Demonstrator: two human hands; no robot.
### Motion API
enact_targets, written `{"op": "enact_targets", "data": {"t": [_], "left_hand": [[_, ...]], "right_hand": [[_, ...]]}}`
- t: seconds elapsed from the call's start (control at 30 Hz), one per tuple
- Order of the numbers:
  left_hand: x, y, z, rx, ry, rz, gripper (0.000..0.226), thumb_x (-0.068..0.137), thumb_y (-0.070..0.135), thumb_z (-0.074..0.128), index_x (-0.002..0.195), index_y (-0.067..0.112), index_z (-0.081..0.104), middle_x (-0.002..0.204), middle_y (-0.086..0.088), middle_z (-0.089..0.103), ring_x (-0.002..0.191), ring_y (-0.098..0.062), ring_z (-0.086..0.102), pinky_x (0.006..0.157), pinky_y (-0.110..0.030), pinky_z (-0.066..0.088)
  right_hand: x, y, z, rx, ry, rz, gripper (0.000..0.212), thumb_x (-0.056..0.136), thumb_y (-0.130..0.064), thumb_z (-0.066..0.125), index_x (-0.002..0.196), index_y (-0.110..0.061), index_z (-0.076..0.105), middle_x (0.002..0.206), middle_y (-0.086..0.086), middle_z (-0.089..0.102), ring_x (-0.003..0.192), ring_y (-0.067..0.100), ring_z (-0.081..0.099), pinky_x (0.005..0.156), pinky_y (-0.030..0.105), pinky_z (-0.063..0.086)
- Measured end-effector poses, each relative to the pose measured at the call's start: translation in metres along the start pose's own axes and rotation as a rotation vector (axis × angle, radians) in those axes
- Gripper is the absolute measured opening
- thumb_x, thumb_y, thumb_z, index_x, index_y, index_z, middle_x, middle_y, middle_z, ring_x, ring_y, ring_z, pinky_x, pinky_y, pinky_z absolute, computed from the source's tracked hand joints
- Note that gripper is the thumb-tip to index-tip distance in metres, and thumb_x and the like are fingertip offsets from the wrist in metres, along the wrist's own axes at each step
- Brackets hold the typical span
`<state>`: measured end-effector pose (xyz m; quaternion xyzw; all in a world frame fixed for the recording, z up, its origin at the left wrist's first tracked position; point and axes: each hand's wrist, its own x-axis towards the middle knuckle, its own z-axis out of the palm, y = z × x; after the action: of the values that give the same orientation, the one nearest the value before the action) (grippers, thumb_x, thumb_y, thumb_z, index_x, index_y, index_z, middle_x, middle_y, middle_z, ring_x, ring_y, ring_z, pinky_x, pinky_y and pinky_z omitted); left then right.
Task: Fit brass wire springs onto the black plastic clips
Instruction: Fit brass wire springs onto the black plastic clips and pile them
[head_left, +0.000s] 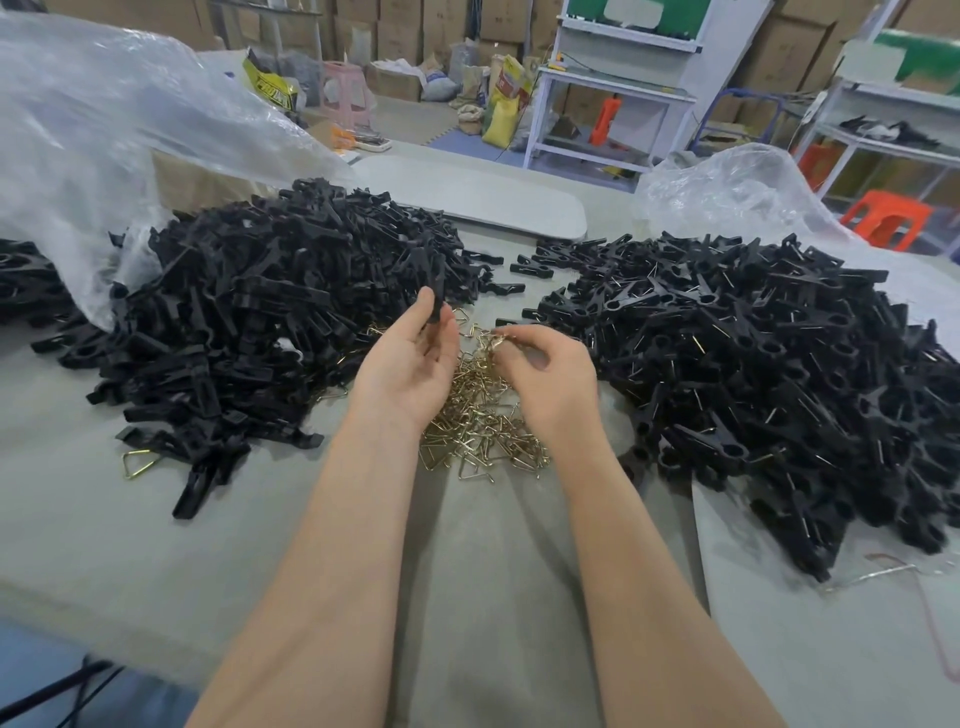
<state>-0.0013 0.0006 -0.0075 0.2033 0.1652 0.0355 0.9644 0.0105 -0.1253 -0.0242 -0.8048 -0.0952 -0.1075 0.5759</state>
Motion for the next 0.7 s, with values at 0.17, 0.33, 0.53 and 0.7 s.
{"op": "enact_targets", "data": {"t": [0.17,0.33,0.53,0.7], "left_hand": [[-0.001,-0.001,0.0,0.045,0.001,-0.015,0.01,0.089,0.014,0.064,0.088,0.004,0.061,0.084,-0.007,0.06,0.077,-0.011,0.061,0.073,-0.022,0.056],[-0.001,-0.002,-0.001,0.103,0.001,0.001,0.01,0.09,0.016,0.063,0.089,0.006,0.061,0.083,-0.004,0.06,0.076,-0.009,0.058,0.079,-0.022,0.051],[0.0,-0.004,-0.001,0.146,-0.01,0.042,0.008,0.089,0.013,0.064,0.09,0.006,0.062,0.085,-0.005,0.06,0.082,-0.01,0.059,0.078,-0.021,0.054],[0.001,-0.004,-0.001,0.135,-0.036,0.06,0.005,0.087,0.008,0.066,0.088,0.003,0.064,0.078,-0.007,0.067,0.079,-0.013,0.067,0.073,-0.021,0.057]], "right_hand": [[-0.004,-0.004,0.001,-0.133,0.019,-0.086,0.011,0.09,-0.021,0.063,0.098,-0.022,0.071,0.078,-0.018,0.065,0.08,0.012,0.066,0.08,0.025,0.054],[-0.003,0.001,-0.003,-0.436,-0.135,-0.037,0.026,0.095,-0.018,0.056,0.119,-0.014,0.066,0.11,0.001,0.068,0.099,0.015,0.061,0.092,0.021,0.044],[0.0,-0.002,-0.013,-0.239,-0.026,-0.007,0.011,0.091,-0.008,0.059,0.095,-0.014,0.068,0.085,0.001,0.067,0.079,0.014,0.064,0.079,0.023,0.053],[0.0,-0.003,-0.012,-0.284,0.015,-0.065,0.013,0.092,-0.009,0.057,0.099,-0.015,0.066,0.076,-0.017,0.056,0.071,0.001,0.054,0.066,0.001,0.04]]}}
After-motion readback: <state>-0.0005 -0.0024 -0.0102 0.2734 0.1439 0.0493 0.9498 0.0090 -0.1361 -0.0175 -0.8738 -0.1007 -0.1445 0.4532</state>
